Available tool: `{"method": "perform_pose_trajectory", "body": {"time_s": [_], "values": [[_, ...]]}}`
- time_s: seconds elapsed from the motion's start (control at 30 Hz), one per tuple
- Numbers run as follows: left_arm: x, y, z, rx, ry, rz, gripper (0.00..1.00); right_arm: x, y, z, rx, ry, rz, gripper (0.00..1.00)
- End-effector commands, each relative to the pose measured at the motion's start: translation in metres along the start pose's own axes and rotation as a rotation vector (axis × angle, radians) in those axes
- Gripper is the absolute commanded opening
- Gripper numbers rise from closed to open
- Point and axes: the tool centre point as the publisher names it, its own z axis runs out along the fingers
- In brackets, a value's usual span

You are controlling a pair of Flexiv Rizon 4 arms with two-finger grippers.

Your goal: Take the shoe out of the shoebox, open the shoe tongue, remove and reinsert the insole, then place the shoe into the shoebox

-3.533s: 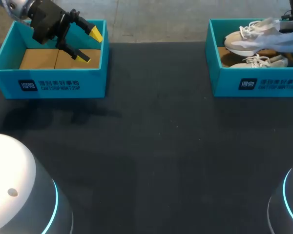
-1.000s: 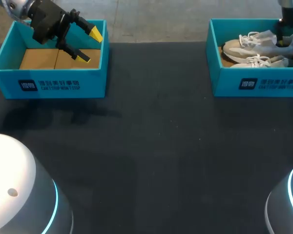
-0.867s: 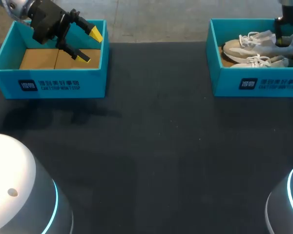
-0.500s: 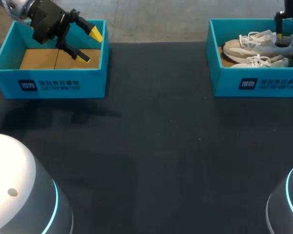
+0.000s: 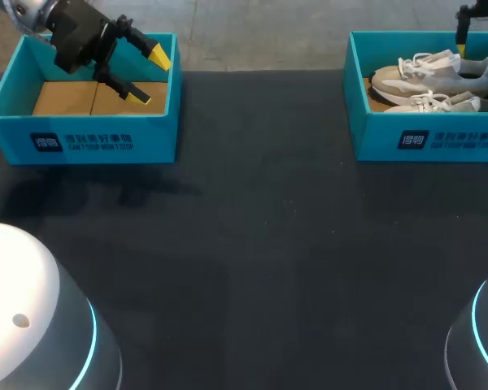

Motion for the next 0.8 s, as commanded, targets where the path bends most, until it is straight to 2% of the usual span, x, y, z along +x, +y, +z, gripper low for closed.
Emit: {"method": "perform_pose_trajectory", "body": {"time_s": [0.03, 0.3, 0.8], "values": [[0.0, 0.0, 0.0, 0.0, 0.003, 0.001, 1.0, -0.002, -0.035, -0.023, -0.058, 0.018, 0.001, 1.0], [0.0, 0.0, 0.0, 0.0, 0.003, 0.001, 1.0, 0.012, -0.073, -0.048, -0.082, 0.05, -0.008, 1.0], [0.0, 0.0, 0.0, 0.0, 0.003, 0.001, 1.0, 0.029, -0.132, -0.064, -0.067, 0.109, -0.011, 1.0]]}}
